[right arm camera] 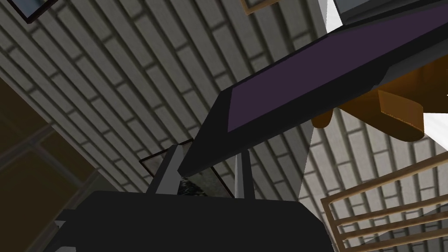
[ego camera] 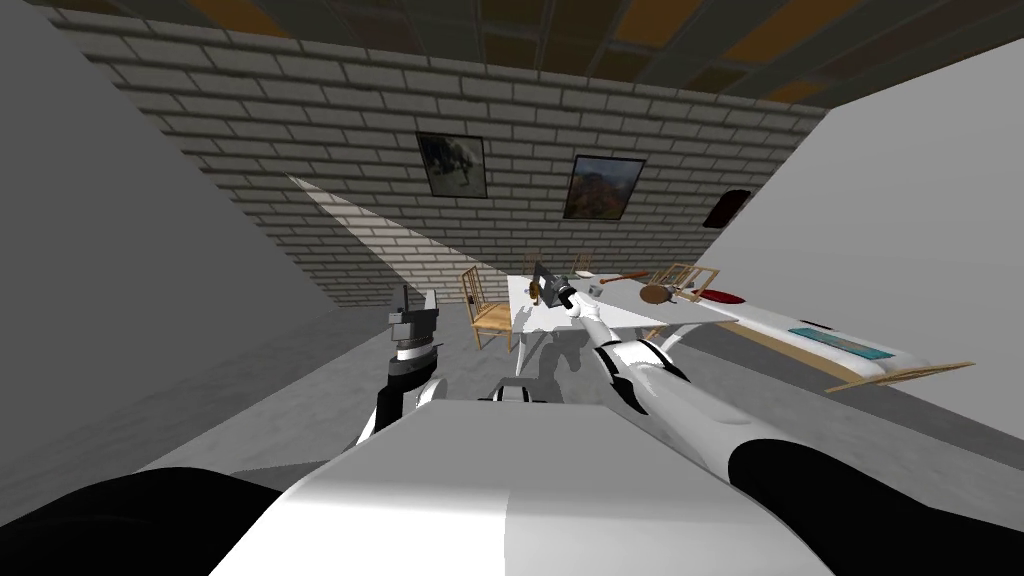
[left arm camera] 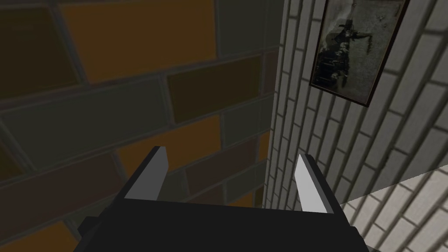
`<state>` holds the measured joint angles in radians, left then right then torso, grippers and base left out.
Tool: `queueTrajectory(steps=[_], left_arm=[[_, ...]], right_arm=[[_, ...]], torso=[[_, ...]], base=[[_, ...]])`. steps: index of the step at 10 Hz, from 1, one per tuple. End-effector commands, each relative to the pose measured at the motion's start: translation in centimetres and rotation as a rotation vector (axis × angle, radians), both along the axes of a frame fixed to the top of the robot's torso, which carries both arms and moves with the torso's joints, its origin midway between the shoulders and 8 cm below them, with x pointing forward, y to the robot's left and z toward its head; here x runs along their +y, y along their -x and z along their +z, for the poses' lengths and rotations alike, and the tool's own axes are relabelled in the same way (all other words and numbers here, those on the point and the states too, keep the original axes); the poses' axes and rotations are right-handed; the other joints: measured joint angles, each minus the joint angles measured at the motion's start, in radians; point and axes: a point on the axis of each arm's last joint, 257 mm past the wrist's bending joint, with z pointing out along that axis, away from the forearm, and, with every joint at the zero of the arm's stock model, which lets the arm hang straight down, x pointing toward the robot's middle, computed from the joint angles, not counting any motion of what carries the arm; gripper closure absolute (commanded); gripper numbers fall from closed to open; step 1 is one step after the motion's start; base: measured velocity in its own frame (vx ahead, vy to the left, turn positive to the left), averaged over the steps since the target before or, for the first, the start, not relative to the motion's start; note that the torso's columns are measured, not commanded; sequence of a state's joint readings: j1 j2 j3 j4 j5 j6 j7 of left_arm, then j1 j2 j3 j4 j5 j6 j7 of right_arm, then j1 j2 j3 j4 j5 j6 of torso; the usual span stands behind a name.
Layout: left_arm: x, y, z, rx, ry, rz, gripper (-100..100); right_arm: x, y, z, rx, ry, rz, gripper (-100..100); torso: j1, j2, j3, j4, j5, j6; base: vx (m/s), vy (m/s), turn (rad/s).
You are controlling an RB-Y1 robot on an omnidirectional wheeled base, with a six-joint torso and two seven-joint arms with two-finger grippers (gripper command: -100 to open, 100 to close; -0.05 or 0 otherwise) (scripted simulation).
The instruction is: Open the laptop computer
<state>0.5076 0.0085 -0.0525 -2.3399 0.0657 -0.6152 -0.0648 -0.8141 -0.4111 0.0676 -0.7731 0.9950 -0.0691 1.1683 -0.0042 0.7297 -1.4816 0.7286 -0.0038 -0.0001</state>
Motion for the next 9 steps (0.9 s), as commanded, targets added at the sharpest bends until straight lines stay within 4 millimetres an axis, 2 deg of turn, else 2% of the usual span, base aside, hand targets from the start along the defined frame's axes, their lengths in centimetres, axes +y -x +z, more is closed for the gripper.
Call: queueTrajectory(steps=[1, 2, 6, 9], left_arm=[[0.0, 0.0, 0.0, 0.0, 0.0, 0.0, 0], [0.0, 0.0, 0.0, 0.0, 0.0, 0.0, 0], [0.0, 0.0, 0.0, 0.0, 0.0, 0.0, 0], [0.0, 0.0, 0.0, 0.0, 0.0, 0.0, 0]], right_arm=[[-3.0, 0.3, -1.5, 0.029, 0.007, -0.064, 100], [-2.8, 0.1, 0.1, 0.005, 0.003, -0.058, 100], [-3.1, 0.0, -1.2, 0.038, -0.187, -0.073, 100], [-3.2, 0.0, -1.6, 0.045, -0.225, -0.076, 100]], torso=[[-0.002, 0.001, 0.0, 0.0, -0.001, -0.002], [0.0, 0.002, 0.001, -0.002, -0.001, -0.002], [-0.004, -0.002, -0.001, 0.001, -0.001, 0.002], [-0.002, -0.003, -0.002, -0.003, -0.002, 0.003]], base=[[-0.109, -0.079, 0.331], [-0.046, -0.032, 0.067], [0.032, -0.097, 0.039], [0.033, -0.068, 0.007]])
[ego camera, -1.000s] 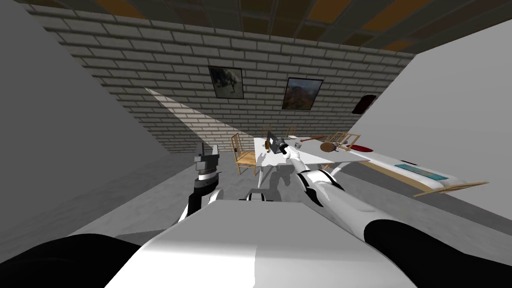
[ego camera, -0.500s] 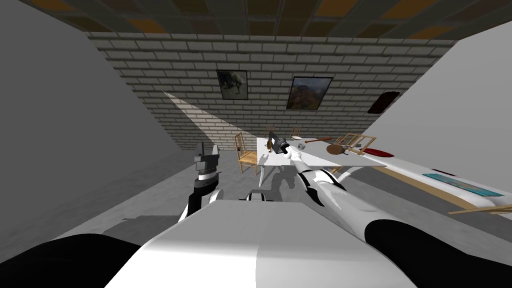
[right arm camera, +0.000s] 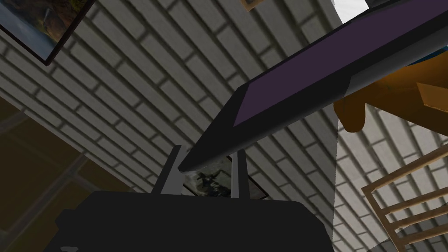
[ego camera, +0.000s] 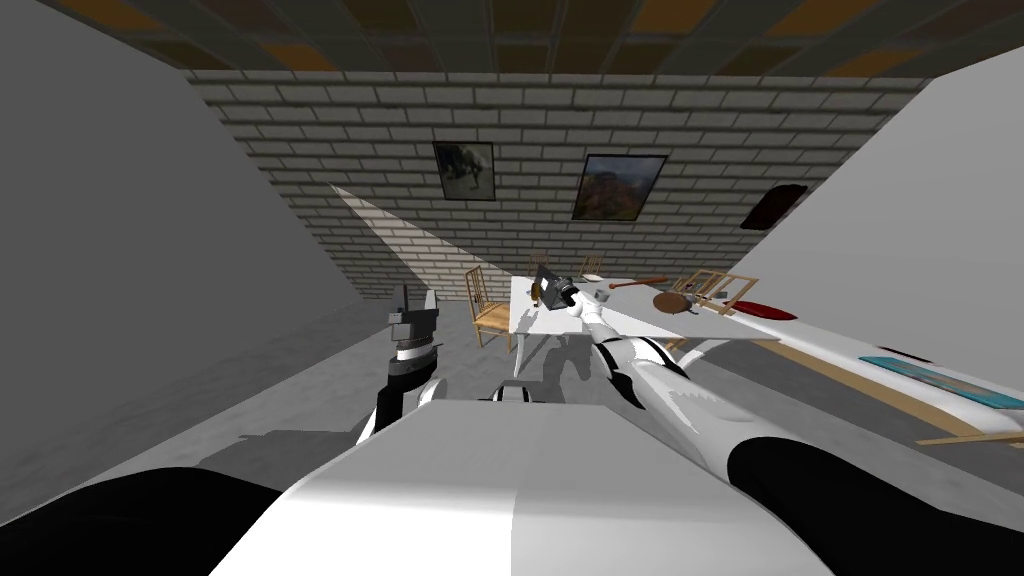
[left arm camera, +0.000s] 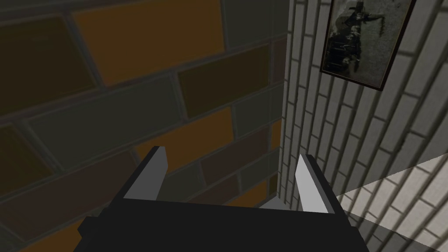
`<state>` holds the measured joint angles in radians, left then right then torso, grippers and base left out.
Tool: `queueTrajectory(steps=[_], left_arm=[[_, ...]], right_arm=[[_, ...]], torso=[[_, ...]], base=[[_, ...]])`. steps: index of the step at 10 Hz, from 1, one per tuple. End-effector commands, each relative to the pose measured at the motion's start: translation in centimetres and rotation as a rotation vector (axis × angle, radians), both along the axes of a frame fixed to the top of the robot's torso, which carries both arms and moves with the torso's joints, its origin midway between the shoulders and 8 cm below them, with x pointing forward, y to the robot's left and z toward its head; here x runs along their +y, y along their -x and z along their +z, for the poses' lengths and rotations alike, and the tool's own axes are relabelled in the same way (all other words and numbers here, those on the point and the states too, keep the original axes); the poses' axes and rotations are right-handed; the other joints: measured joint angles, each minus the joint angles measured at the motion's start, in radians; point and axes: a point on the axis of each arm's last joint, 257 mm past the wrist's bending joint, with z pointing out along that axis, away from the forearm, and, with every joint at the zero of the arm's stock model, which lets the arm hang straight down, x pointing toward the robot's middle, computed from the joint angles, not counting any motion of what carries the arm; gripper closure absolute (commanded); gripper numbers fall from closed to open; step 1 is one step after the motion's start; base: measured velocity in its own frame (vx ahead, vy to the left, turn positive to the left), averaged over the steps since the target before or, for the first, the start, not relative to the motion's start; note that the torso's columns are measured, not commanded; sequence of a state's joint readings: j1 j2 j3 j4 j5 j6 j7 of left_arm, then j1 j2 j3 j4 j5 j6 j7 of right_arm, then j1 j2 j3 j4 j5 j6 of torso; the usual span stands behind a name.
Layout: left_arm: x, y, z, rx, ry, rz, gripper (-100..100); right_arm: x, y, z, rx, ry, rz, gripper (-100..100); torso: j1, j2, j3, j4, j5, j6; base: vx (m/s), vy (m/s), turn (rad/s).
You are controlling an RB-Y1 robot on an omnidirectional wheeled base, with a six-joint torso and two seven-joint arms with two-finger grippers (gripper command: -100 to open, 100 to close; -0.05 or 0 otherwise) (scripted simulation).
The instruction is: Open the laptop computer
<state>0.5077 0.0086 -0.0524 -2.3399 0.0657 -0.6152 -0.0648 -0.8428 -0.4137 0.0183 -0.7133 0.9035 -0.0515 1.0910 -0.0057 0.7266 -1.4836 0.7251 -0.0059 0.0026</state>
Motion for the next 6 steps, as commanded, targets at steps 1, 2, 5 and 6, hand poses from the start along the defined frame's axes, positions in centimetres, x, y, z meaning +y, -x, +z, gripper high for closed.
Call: queueTrajectory(steps=[1, 2, 5, 6], left_arm=[[0.0, 0.0, 0.0, 0.0, 0.0, 0.0, 0], [0.0, 0.0, 0.0, 0.0, 0.0, 0.0, 0], [0.0, 0.0, 0.0, 0.0, 0.0, 0.0, 0], [0.0, 0.0, 0.0, 0.0, 0.0, 0.0, 0]], right_arm=[[-0.43, 0.38, -1.65, 0.028, -0.022, -0.011, 100], [-0.5, 0.38, -1.96, 0.035, -0.06, -0.015, 100], [-0.63, 0.39, -2.61, 0.047, -0.138, -0.022, 100], [-0.71, 0.39, -2.57, 0.046, -0.14, -0.024, 100]], torso=[[0.001, 0.0, 0.0, -0.001, 0.0, 0.0], [0.001, 0.002, 0.001, 0.001, 0.0, 0.0], [-0.005, -0.004, -0.002, -0.002, -0.002, -0.002], [-0.004, -0.006, -0.004, -0.002, -0.002, -0.002]], base=[[-0.002, -0.008, 0.004], [0.012, -0.028, 0.008], [0.02, -0.069, 0.018], [0.005, -0.045, -0.001]])
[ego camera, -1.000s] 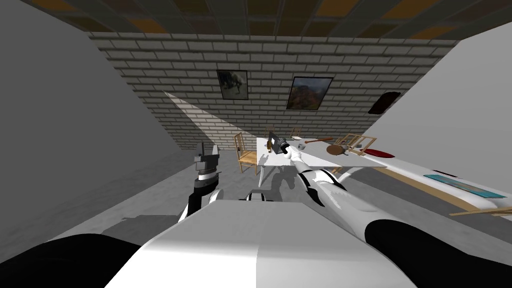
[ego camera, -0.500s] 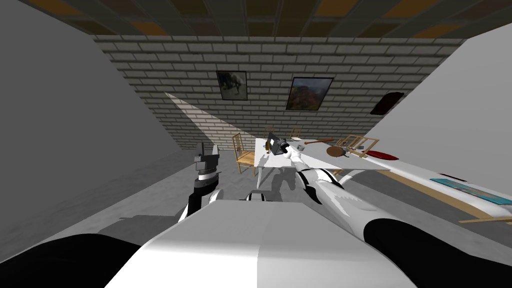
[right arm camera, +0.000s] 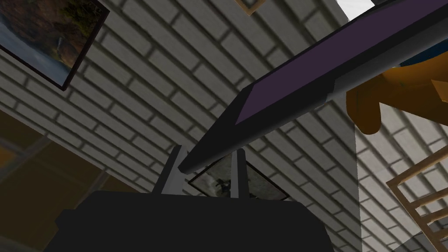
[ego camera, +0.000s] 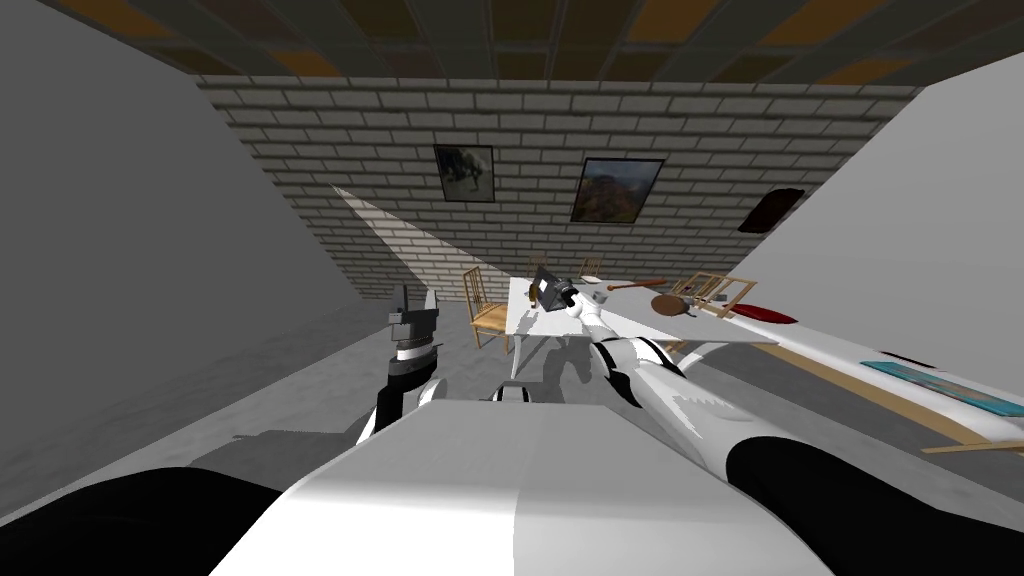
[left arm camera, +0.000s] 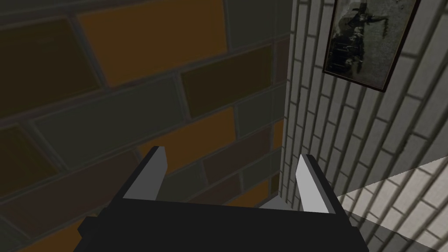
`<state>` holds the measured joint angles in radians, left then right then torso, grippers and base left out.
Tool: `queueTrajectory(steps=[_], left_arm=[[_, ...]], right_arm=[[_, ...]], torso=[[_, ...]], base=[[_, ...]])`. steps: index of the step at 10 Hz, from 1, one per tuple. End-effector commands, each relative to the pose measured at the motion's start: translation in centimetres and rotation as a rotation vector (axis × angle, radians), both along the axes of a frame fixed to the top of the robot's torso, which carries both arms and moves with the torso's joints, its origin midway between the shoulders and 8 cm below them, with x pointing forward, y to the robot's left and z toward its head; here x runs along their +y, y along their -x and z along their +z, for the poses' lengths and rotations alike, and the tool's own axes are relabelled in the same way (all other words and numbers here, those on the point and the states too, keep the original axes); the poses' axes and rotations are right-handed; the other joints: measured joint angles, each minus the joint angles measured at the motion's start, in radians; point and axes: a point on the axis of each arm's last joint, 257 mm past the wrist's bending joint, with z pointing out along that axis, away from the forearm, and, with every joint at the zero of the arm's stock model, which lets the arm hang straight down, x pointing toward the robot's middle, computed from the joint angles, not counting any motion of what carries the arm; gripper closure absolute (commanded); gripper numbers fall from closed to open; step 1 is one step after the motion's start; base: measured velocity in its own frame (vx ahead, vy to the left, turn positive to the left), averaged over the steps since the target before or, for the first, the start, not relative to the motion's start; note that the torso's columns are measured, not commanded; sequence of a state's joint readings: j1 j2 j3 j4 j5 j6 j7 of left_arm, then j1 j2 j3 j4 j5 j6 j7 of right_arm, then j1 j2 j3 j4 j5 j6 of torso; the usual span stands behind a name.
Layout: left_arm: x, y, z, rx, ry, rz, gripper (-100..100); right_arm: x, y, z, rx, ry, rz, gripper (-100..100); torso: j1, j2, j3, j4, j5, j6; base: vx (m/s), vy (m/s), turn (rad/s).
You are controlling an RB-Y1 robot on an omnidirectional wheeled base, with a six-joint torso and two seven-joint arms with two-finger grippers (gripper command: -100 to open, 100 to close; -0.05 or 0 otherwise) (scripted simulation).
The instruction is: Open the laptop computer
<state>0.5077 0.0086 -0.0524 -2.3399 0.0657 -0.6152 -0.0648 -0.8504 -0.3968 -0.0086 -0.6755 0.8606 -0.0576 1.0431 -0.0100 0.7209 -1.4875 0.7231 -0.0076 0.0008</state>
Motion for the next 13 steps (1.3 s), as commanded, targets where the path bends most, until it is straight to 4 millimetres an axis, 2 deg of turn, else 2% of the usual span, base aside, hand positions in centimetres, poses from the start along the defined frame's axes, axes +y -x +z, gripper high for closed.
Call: queueTrajectory(steps=[1, 3, 4, 5, 6, 7, 8, 9, 10, 11, 12, 13], left_arm=[[0.0, 0.0, 0.0, 0.0, 0.0, 0.0, 0], [0.0, 0.0, 0.0, 0.0, 0.0, 0.0, 0], [0.0, 0.0, 0.0, 0.0, 0.0, 0.0, 0], [0.0, 0.0, 0.0, 0.0, 0.0, 0.0, 0], [0.0, 0.0, 0.0, 0.0, 0.0, 0.0, 0], [0.0, 0.0, 0.0, 0.0, 0.0, 0.0, 0], [0.0, 0.0, 0.0, 0.0, 0.0, 0.0, 0], [0.0, 0.0, 0.0, 0.0, 0.0, 0.0, 0], [0.0, 0.0, 0.0, 0.0, 0.0, 0.0, 0], [0.0, 0.0, 0.0, 0.0, 0.0, 0.0, 0], [0.0, 0.0, 0.0, 0.0, 0.0, 0.0, 0], [0.0, 0.0, 0.0, 0.0, 0.0, 0.0, 0]], right_arm=[[-0.8, 0.4, -1.2, 0.023, -0.023, -0.017, 100], [-0.5, 0.4, -1.4, 0.026, -0.014, -0.01, 100], [-1.2, 0.4, -1.0, 0.019, -0.033, -0.025, 100], [-0.5, 0.4, -1.4, 0.026, -0.014, -0.01, 100], [-0.5, 0.4, -1.7, 0.033, -0.053, -0.014, 100], [-1.1, 0.1, 0.2, 0.006, -0.029, -0.017, 100], [-4.5, 1.1, 0.4, -0.012, -0.048, -0.058, 100], [-5.1, 1.6, -1.2, 0.009, -0.076, -0.066, 100], [-5.1, 1.7, -1.4, 0.011, -0.1, -0.066, 100], [-7.6, 2.7, -1.2, -0.003, -0.101, -0.091, 100], [-8.7, 3.0, -1.4, -0.004, -0.122, -0.109, 100], [-9.2, 3.5, -2.9, 0.014, -0.152, -0.119, 100]], torso=[[0.004, 0.002, 0.001, 0.0, 0.001, 0.0], [0.01, 0.006, 0.004, 0.001, 0.003, -0.003], [0.011, 0.006, 0.004, 0.001, 0.003, -0.006], [0.011, 0.007, 0.005, 0.002, 0.003, -0.005], [0.012, 0.007, 0.004, 0.002, 0.003, -0.007], [0.009, 0.005, 0.003, 0.001, 0.003, -0.007], [0.009, 0.004, 0.003, 0.004, 0.004, -0.005], [0.008, 0.008, 0.006, 0.009, 0.006, -0.002], [0.008, 0.013, 0.009, 0.01, 0.006, 0.001], [0.006, 0.014, 0.01, 0.011, 0.005, 0.002], [0.007, 0.015, 0.01, 0.013, 0.006, -0.001], [0.008, 0.017, 0.011, 0.014, 0.007, 0.0]], base=[[0.004, -0.016, -0.013], [0.004, -0.003, -0.02], [0.0, 0.0, 0.0], [0.001, -0.001, -0.012], [0.008, -0.032, 0.011], [-0.006, -0.021, -0.007], [-0.014, -0.004, 0.535], [0.004, -0.003, -0.014], [0.013, 0.002, -0.006], [-0.001, 0.005, 0.326], [-0.004, -0.008, 0.205], [0.0, -0.008, -0.025]])
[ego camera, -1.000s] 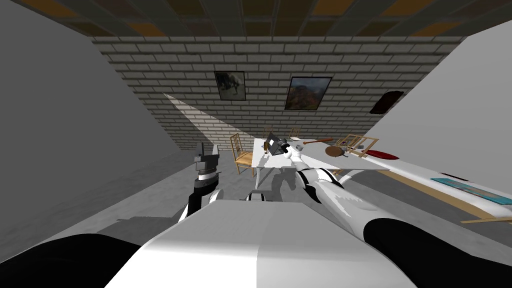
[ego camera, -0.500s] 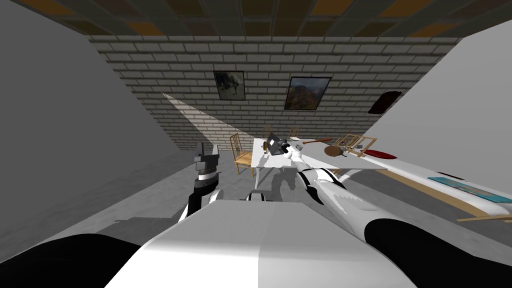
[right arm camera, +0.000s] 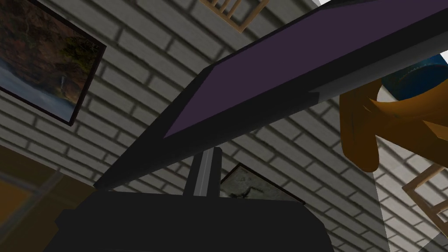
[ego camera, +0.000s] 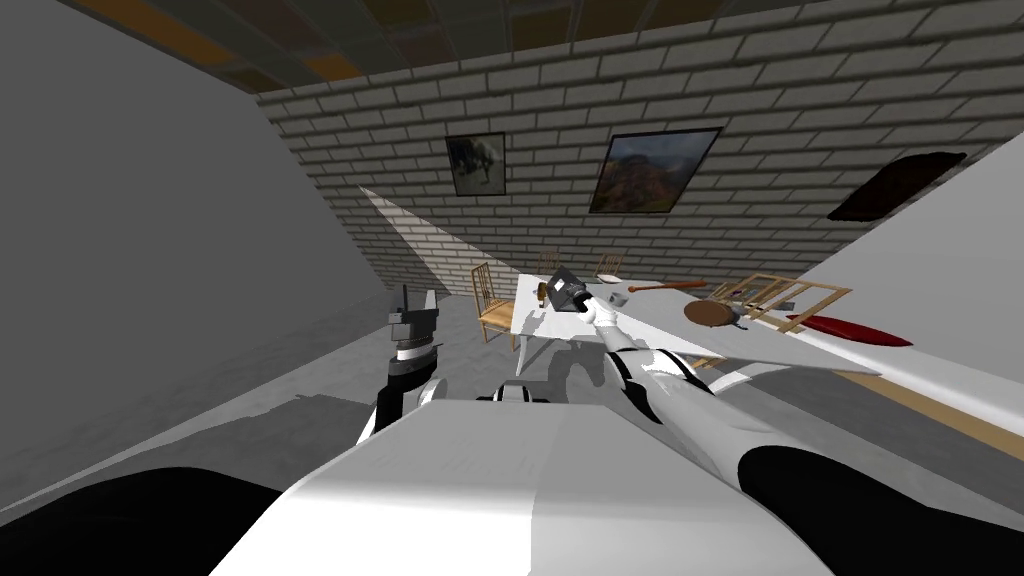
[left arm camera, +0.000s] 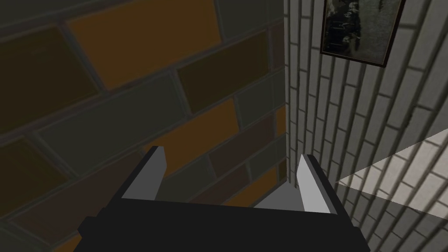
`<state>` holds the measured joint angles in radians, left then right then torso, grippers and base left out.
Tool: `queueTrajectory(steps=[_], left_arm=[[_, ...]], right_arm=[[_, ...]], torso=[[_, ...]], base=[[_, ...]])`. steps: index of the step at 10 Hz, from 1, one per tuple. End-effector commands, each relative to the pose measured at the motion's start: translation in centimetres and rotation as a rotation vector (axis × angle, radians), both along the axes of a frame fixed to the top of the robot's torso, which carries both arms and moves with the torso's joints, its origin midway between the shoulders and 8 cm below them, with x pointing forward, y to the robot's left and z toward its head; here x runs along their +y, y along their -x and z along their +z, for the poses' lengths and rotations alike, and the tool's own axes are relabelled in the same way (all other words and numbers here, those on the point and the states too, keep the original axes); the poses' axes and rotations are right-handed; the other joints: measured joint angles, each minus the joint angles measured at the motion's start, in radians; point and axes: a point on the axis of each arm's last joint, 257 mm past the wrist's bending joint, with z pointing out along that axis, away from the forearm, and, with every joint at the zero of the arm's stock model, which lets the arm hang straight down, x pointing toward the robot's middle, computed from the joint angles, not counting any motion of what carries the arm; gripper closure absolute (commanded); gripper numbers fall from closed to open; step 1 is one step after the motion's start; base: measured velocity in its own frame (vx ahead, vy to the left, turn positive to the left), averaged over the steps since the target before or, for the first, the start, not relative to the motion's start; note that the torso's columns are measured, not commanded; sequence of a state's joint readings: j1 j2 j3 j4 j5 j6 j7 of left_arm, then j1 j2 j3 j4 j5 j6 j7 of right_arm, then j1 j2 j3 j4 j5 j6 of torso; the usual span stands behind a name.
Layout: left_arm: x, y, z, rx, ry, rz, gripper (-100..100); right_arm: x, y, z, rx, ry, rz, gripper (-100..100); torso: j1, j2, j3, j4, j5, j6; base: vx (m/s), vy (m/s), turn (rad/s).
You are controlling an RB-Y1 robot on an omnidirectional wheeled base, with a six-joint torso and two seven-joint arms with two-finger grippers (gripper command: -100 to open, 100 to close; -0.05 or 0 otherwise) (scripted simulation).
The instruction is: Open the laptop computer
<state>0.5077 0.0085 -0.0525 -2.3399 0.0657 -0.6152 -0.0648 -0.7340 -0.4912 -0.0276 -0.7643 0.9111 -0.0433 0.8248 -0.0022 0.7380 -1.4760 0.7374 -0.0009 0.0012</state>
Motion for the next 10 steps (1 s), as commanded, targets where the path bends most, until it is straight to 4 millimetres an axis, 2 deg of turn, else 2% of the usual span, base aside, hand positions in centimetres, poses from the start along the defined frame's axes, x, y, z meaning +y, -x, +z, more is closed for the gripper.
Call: queueTrajectory(steps=[1, 2, 3, 4, 5, 6, 7, 9, 10], left_arm=[[0.0, 0.0, 0.0, 0.0, 0.0, 0.0, 0], [0.0, 0.0, 0.0, 0.0, 0.0, 0.0, 0], [0.0, 0.0, 0.0, 0.0, 0.0, 0.0, 0], [0.0, 0.0, 0.0, 0.0, 0.0, 0.0, 0], [0.0, 0.0, 0.0, 0.0, 0.0, 0.0, 0], [0.0, 0.0, 0.0, 0.0, 0.0, 0.0, 0], [0.0, 0.0, 0.0, 0.0, 0.0, 0.0, 0], [0.0, 0.0, 0.0, 0.0, 0.0, 0.0, 0], [0.0, 0.0, 0.0, 0.0, 0.0, 0.0, 0]], right_arm=[[-1.1, 1.0, -1.9, 0.017, -0.051, -0.02, 100], [-1.3, 1.0, -1.8, 0.015, -0.055, -0.023, 100], [-4.2, 2.3, -1.7, 0.002, -0.062, -0.055, 100], [-5.2, 3.0, -2.9, 0.015, -0.081, -0.073, 100], [-5.2, 3.1, -3.2, 0.016, -0.108, -0.072, 100], [-7.9, 4.1, -1.6, -0.015, -0.094, -0.101, 100], [-9.1, 5.4, -4.0, 0.015, -0.118, -0.124, 100], [-9.2, 5.5, -4.2, 0.012, -0.158, -0.126, 100], [-12.3, 7.0, -3.0, -0.009, -0.12, -0.161, 100]], torso=[[0.001, 0.001, 0.001, 0.0, 0.0, 0.001], [0.001, 0.001, 0.0, -0.001, 0.0, 0.002], [0.0, 0.0, 0.0, -0.001, -0.001, 0.001], [0.0, 0.0, 0.0, -0.001, 0.0, -0.001], [0.0, 0.0, 0.0, 0.0, 0.0, 0.0], [0.0, -0.001, 0.0, -0.001, 0.0, 0.002], [0.001, 0.0, 0.0, 0.0, 0.0, -0.001], [0.001, 0.0, 0.0, 0.0, 0.001, 0.0], [0.001, 0.0, 0.0, 0.0, 0.0, 0.001]], base=[[0.003, -0.002, -0.024], [0.0, 0.0, 0.0], [-0.007, 0.003, 0.338], [-0.008, -0.007, 0.176], [-0.001, -0.005, -0.008], [-0.003, 0.002, 0.311], [-0.003, -0.007, 0.198], [0.001, -0.002, -0.023], [-0.003, 0.003, 0.33]])
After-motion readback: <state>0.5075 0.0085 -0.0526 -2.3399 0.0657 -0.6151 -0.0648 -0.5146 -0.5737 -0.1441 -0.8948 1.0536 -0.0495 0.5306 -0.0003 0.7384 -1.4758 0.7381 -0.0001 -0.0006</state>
